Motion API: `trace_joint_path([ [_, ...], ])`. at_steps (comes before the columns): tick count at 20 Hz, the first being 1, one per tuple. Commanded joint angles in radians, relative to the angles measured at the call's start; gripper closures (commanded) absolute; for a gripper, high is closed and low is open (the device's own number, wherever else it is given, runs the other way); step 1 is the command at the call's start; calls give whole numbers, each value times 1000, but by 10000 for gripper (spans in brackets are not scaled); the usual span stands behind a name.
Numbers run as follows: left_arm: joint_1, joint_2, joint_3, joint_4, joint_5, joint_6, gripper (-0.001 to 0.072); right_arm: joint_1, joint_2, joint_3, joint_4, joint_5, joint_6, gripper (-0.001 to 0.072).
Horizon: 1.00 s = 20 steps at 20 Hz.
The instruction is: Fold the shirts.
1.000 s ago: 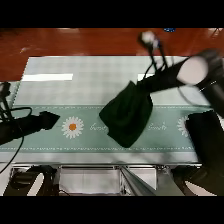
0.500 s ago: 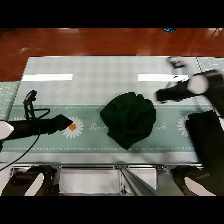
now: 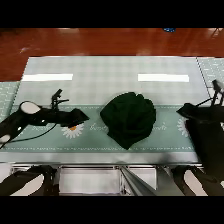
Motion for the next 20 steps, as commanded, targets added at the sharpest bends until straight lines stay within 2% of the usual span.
trace_joint_path([
  [1,-54,-196,84,-182,10,110,199,13,20,-126,175,-14,-86,302],
  [5,-149,-354,228,-182,10,109,199,99,20,-140,177,-14,-75,302],
  [9,-211,-458,348,-181,7,46,208,147,20,-140,190,-17,-51,302],
  [10,-217,-473,365,-181,-3,46,418,147,20,-140,213,-11,-51,302],
  [11,-217,-482,377,-181,-14,55,691,147,20,-140,239,-6,-51,302],
  [13,-216,-486,391,-180,-26,89,687,147,20,-140,309,7,-60,302],
  [17,-216,-486,393,-180,-27,92,687,150,20,-140,467,10,-97,303],
  [20,-216,-486,393,-180,-25,92,687,232,11,-140,487,-43,-92,302],
])
